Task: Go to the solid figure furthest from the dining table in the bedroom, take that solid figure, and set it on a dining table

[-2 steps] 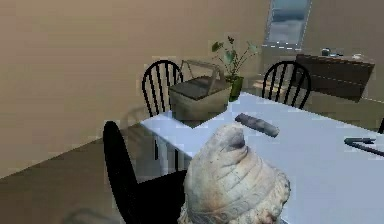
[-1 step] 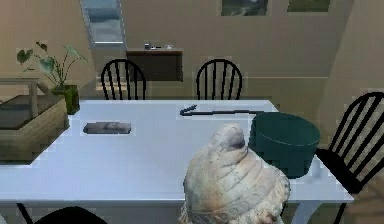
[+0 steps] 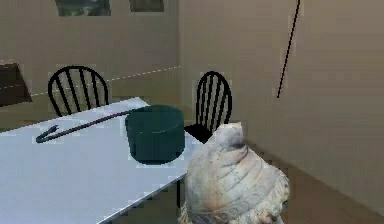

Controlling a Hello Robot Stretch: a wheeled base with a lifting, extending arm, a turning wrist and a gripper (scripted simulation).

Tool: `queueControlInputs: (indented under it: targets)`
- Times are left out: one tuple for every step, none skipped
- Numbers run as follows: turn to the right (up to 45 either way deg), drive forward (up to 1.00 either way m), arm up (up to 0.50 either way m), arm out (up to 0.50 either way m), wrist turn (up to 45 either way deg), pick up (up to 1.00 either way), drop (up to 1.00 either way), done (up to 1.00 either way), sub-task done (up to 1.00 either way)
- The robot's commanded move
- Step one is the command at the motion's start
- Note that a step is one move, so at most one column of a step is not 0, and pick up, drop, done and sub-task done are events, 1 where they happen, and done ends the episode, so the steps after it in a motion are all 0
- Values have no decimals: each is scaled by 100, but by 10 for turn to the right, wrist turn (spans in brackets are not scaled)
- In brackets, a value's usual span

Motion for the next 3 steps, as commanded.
queueControlInputs:
  targets:
    - [-450,0,0,0,0,0,0,0,0]
    - [-450,0,0,0,0,0,0,0,0]
    - [450,0,0,0,0,0,0,0,0]
